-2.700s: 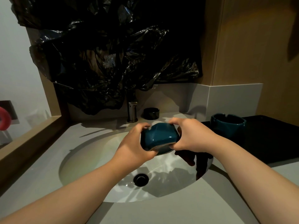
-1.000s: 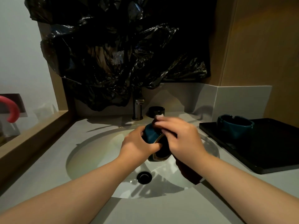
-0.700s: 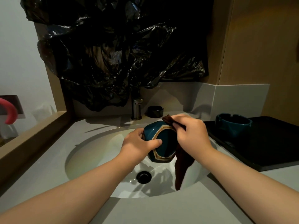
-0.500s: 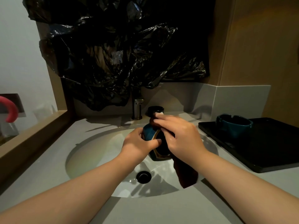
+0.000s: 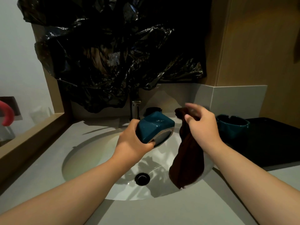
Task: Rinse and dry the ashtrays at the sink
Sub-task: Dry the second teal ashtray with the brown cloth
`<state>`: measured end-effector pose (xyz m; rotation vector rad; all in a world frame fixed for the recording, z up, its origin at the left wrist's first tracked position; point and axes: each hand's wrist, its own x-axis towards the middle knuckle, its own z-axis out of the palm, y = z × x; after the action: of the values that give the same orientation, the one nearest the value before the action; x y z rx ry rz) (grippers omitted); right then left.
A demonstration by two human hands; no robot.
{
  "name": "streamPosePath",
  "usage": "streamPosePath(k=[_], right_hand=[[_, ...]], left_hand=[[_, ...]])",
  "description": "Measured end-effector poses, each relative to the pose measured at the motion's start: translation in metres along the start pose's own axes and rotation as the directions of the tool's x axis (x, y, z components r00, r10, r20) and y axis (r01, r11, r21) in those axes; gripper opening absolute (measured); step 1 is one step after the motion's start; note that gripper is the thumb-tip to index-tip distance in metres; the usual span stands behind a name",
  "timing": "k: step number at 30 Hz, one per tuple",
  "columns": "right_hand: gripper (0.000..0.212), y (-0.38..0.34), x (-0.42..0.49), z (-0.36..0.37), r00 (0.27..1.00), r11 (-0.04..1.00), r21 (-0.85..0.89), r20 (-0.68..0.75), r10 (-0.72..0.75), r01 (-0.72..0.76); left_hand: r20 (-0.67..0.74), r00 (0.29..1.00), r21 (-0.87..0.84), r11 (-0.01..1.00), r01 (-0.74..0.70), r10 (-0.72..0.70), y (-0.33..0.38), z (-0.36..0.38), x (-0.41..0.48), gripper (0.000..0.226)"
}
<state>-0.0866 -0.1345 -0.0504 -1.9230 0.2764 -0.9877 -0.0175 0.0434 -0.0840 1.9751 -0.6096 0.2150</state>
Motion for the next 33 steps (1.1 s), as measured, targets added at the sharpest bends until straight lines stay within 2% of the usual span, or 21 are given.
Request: streamPosePath(k=[4,6,9,11,14,16,18,20,21,22,24,27,30,33], right_hand=[[0.038,-0.013,-0.016,0.011,0.942,0.947,-0.046,0.129,-0.310,0.318],[0.037,-0.012,-0.020,0.018,0.928,0.934,-0.054,0.147,-0.342,0.352],[0.039,-0.014,-0.015,0.012,0.983,0.978,0.170,0.111,-0.144,0.124],[0.039,-0.010,-0.011,0.009,0.991,0.968,0.247,0.130,0.018,-0.050],[0.034,0.001,-0.006,0.012,0.949,0.879,0.362,0.176,0.261,-0.309],[0.030,0.005,-0.004,0.014,0.911,0.831,0.376,0.214,0.353,-0.411],[0.027,0.004,-0.003,0.013,0.944,0.883,0.335,0.136,0.300,-0.329],[0.026,-0.002,-0.006,0.010,0.993,0.972,0.205,0.037,0.110,-0.115],[0.025,-0.003,-0.008,0.011,0.998,0.990,0.138,0.042,0.036,-0.042],[0.024,-0.002,-0.009,0.013,0.997,0.996,0.092,0.075,0.012,-0.019],[0.023,0.004,-0.008,0.016,0.987,0.994,0.060,0.131,0.088,-0.096],[0.023,0.011,0.001,0.010,0.981,0.986,0.003,0.106,0.165,-0.166],[0.020,0.003,0.009,-0.003,0.994,0.996,-0.051,0.074,0.076,-0.073],[0.017,-0.003,0.009,-0.005,0.983,0.980,-0.190,0.184,-0.019,0.055]], left_hand=[[0.031,0.997,0.083,0.994,-0.075,0.073,0.004,0.003,-0.006,0.054],[0.015,0.993,0.069,0.991,-0.114,0.113,0.005,0.003,-0.009,0.055],[-0.007,0.991,0.072,0.989,-0.133,0.134,0.005,0.001,-0.012,0.054],[-0.015,0.990,0.069,0.987,-0.142,0.143,0.006,0.001,-0.013,0.054],[-0.040,0.990,0.020,0.990,-0.138,0.138,0.006,0.001,-0.014,0.052],[-0.046,0.992,-0.002,0.993,-0.115,0.115,0.006,0.001,-0.012,0.051],[-0.048,0.996,-0.026,0.997,-0.072,0.071,0.006,0.002,-0.009,0.049],[-0.035,0.999,-0.083,0.997,-0.004,0.001,0.006,0.005,-0.008,0.047],[-0.018,0.999,-0.119,0.992,0.039,-0.042,0.006,0.006,-0.007,0.046],[0.007,0.996,-0.158,0.983,0.091,-0.091,0.004,0.007,-0.006,0.043],[0.074,0.975,-0.239,0.945,0.221,-0.209,0.001,0.007,-0.001,0.032],[0.165,0.919,-0.283,0.876,0.391,-0.357,-0.002,0.008,0.003,0.022],[0.221,0.884,-0.267,0.846,0.462,-0.412,-0.006,0.009,0.004,0.023],[0.267,0.859,-0.216,0.841,0.496,-0.438,-0.008,0.009,0.003,0.025]])
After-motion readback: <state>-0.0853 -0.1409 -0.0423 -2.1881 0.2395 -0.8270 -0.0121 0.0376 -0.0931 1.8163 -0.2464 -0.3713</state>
